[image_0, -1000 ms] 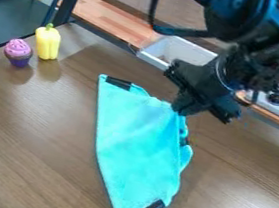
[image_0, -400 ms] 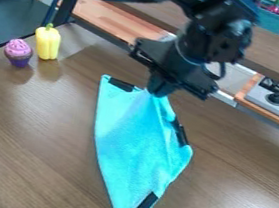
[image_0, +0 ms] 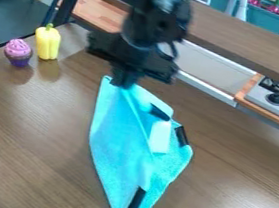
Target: Unfold the cloth from top right to bottom left
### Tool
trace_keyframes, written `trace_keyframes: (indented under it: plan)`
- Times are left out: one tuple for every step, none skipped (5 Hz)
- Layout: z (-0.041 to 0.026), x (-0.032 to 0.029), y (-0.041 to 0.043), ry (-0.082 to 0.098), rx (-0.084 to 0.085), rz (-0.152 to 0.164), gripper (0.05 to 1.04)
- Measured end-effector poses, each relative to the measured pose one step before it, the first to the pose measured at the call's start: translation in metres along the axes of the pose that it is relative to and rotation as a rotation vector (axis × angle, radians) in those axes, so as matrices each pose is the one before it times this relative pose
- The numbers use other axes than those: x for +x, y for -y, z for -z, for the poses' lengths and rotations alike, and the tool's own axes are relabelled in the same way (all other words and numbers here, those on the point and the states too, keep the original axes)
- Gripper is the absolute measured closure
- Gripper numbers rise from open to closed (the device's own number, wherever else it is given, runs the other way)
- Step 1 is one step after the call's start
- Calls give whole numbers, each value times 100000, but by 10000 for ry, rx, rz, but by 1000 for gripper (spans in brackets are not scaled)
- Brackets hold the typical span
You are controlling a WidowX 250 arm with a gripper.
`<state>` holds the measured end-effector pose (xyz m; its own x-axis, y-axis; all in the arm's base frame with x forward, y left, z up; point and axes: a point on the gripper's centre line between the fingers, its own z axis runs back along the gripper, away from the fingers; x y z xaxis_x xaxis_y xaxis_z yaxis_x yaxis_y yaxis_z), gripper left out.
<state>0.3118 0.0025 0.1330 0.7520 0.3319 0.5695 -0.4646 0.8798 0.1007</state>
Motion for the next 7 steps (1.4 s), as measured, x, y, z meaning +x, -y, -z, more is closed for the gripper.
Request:
trace_keyframes:
  plan:
    - [1155,-697,-2646,-56,-938,-713,1035]
    - [857,-612,-1830,341,-1279,-431,1035]
    - [665,-672,-1509,370,-813,-543,1035]
    - [159,-511,-1379,282,-430,-406,1035]
    - [-156,-847,-1757,-63,-224,-717,1035]
    - [-318,-182,-1498,-47,5,-272,1035]
    - [-943,-43,-266,-145,-56,515,1035]
